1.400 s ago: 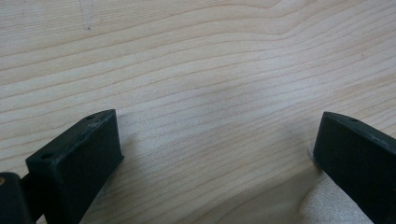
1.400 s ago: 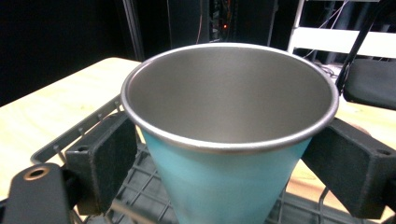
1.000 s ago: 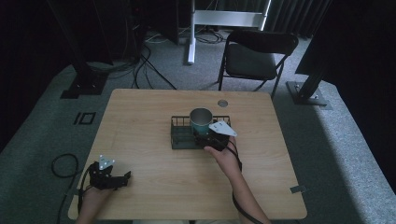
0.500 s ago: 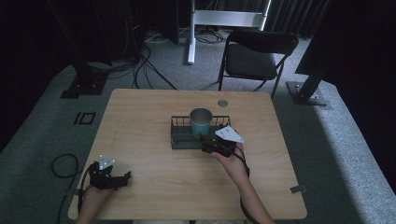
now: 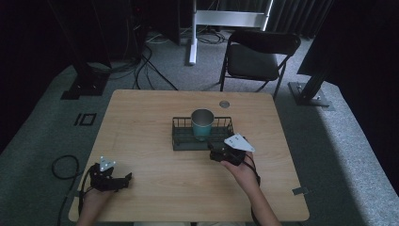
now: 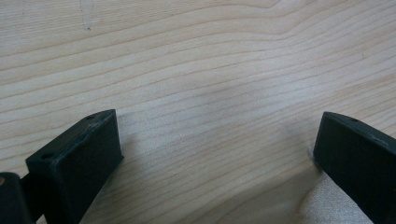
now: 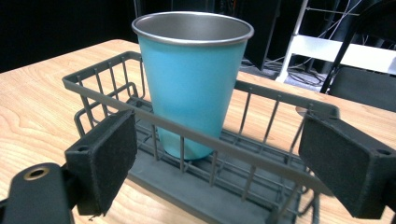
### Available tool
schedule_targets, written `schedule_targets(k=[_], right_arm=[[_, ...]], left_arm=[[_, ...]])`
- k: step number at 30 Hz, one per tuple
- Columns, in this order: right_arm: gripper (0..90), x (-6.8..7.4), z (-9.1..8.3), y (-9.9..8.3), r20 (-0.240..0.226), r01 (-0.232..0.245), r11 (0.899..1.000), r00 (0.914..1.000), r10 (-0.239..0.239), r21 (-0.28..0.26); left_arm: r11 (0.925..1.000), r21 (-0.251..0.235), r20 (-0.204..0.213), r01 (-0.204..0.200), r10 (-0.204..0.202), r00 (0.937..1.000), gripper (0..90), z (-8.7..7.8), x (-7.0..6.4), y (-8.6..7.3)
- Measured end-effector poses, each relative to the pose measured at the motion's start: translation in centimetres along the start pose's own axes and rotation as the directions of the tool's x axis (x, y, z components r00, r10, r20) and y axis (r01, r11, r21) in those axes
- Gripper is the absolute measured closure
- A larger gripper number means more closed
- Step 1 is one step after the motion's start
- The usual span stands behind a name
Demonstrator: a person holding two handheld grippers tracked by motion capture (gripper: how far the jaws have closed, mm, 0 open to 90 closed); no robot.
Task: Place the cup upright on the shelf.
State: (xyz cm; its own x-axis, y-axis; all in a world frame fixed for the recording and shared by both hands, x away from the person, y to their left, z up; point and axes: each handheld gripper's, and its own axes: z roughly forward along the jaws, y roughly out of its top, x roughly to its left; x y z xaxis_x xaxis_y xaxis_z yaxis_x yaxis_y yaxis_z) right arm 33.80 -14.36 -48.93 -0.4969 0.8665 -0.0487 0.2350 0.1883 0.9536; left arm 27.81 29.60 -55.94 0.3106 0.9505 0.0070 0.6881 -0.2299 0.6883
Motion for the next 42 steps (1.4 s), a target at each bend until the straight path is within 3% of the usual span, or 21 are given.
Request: schedule_targets(k=[6,15,18,35,42], right_arm=[[11.3,-0.2,-1.2,-0.7,-0.007,0.001,1.000,1.0000,-0.001,-0.002],[11.3,-1.4,-2.5,-2.4,0.024,0.012,1.000,0.9996,-0.012,0.021],[11.3,-1.9,-2.9,-3.2,0.032,-0.010,0.999,0.9995,0.009,0.033],[11.4,-4.0,-5.1,-7.0,0.060,-0.032,0.993,0.9979,0.026,0.110],[11.3,-4.6,-6.4,-8.0,0.051,-0.057,0.989,0.9974,0.050,0.138]], left_arm=[[1.0000,-0.001,0.000,0.001,-0.001,1.0000,1.5,0.0,0.0,0.0],[1.0000,0.000,0.000,0.000,0.000,1.0000,1.5,0.0,0.0,0.0],[1.0000,0.000,0.000,0.000,0.000,1.0000,1.5,0.0,0.0,0.0],[1.0000,0.000,0.000,0.000,0.000,1.0000,1.5,0.0,0.0,0.0],[1.0000,0.000,-0.001,0.000,0.000,1.0000,1.5,0.0,0.0,0.0]])
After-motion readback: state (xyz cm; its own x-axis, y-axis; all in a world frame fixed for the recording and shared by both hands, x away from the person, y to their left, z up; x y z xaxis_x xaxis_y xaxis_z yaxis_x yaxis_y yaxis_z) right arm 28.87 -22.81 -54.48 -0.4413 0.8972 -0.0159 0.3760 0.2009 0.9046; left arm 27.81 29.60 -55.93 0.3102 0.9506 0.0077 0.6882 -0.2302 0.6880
